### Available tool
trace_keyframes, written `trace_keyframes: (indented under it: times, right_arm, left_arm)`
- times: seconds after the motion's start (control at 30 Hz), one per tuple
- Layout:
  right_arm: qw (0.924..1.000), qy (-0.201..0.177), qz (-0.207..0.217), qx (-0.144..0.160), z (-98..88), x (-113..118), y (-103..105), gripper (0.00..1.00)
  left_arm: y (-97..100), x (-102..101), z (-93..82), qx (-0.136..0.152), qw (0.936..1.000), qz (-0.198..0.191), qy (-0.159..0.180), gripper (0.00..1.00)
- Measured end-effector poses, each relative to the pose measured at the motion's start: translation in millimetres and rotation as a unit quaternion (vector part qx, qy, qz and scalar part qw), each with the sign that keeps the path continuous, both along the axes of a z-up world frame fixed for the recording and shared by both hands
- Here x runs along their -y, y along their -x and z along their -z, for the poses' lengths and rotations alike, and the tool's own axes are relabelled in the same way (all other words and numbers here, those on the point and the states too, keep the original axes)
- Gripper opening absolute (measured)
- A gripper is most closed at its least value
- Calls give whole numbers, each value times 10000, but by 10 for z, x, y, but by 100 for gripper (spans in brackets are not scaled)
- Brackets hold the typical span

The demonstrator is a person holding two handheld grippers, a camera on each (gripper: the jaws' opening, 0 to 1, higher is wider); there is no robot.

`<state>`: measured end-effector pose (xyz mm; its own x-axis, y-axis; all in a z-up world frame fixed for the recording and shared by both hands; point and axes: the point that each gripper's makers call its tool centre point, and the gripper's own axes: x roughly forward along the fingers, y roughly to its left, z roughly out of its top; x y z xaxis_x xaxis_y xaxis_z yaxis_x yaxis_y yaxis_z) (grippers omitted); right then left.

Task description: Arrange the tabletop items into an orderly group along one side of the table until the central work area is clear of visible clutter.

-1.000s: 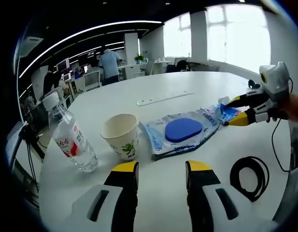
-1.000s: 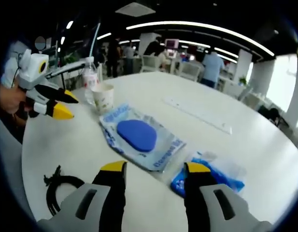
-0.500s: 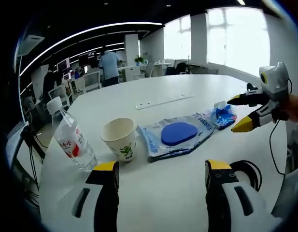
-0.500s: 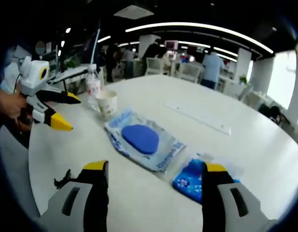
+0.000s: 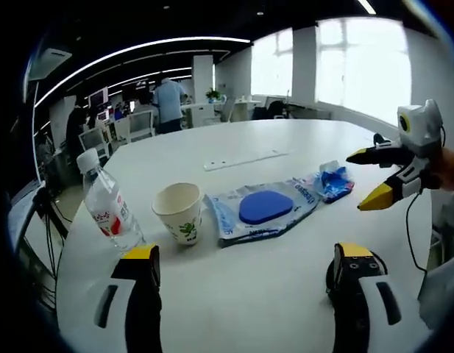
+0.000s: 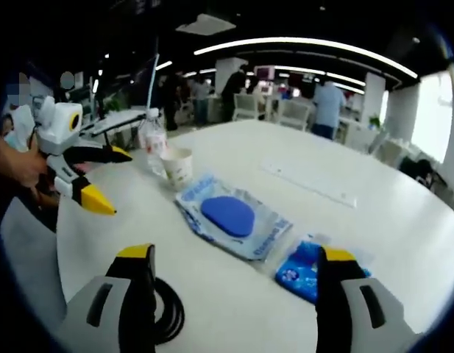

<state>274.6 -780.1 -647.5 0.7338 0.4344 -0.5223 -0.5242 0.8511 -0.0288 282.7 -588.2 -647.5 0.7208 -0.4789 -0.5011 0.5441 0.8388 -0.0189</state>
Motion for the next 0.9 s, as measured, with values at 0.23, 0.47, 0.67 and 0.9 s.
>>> trace_keyframes:
  times: [0.23,0.47,0.67,0.9]
  right_arm:
    - [10000,25,-65,52,-57,20,105,87]
    - [10000,-7,-84,45,-40,54,269,82]
    - [9999,-67,-115,-15,13,48,408,79]
    - [9996,-133,-208,-105,75,9,546,73]
  left_arm:
    - [91,44,-36,-7,10000,37,26,98]
    - [246,131,-36,16,9997,228,-78,94]
    - [350,197,-8,-31,9995,305,-115,93]
    - [494,302,71,-135,9990,410,-130,92]
